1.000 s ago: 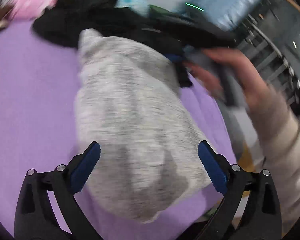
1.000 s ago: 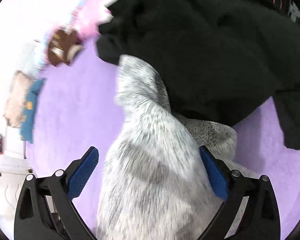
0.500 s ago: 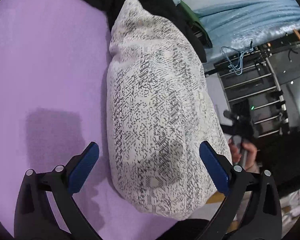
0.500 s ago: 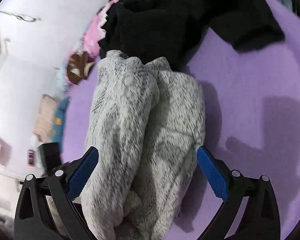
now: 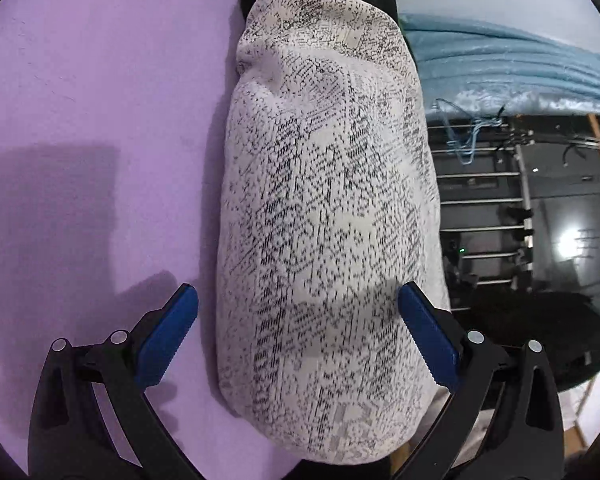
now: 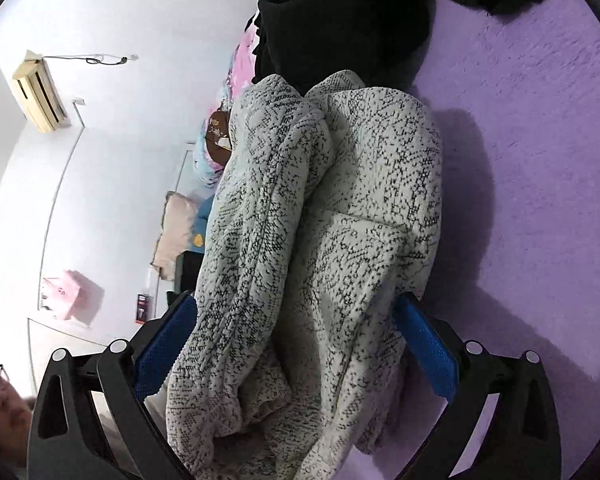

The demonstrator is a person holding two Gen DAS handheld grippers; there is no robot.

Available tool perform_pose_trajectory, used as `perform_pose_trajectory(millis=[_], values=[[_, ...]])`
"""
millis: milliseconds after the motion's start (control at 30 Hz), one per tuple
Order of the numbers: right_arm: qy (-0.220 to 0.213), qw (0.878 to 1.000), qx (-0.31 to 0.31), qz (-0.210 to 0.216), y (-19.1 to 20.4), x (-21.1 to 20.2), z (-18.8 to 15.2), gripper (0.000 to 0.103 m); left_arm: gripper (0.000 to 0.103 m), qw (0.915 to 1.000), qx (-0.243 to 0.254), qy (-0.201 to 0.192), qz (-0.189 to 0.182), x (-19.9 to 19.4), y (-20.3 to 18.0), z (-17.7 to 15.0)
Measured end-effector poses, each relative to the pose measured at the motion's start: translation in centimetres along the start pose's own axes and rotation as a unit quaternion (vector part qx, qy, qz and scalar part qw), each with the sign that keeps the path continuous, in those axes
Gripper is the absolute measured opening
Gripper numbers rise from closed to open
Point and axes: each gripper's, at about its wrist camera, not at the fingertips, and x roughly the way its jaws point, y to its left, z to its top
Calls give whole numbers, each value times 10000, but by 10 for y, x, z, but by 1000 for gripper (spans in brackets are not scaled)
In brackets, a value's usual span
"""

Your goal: Fold large clothes

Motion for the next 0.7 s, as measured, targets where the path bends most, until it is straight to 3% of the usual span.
perform_pose_trajectory(millis=[300, 367, 433, 500, 567, 700], values=[[538, 9960, -99, -713, -1, 28, 14, 98, 97, 9977, -47, 150, -656, 16, 12, 9], [643, 9908, -172, -1178, 2, 32, 15, 98, 97, 9974, -22, 189, -690, 17, 13, 10], [627, 9923, -84, -1064, 3, 31, 16, 98, 97, 9976, 27, 203, -667, 17, 12, 10], [422, 9978, 175, -480, -2, 25, 15, 98, 97, 9975, 54, 210, -672, 18, 12, 11], [287, 9985, 421, -175, -15, 21, 10, 98, 97, 9971, 41, 239, -721, 19, 15, 12], [406, 9984, 298, -274, -12, 39, 12, 98, 98, 9972, 63, 233, -711, 22, 14, 15]])
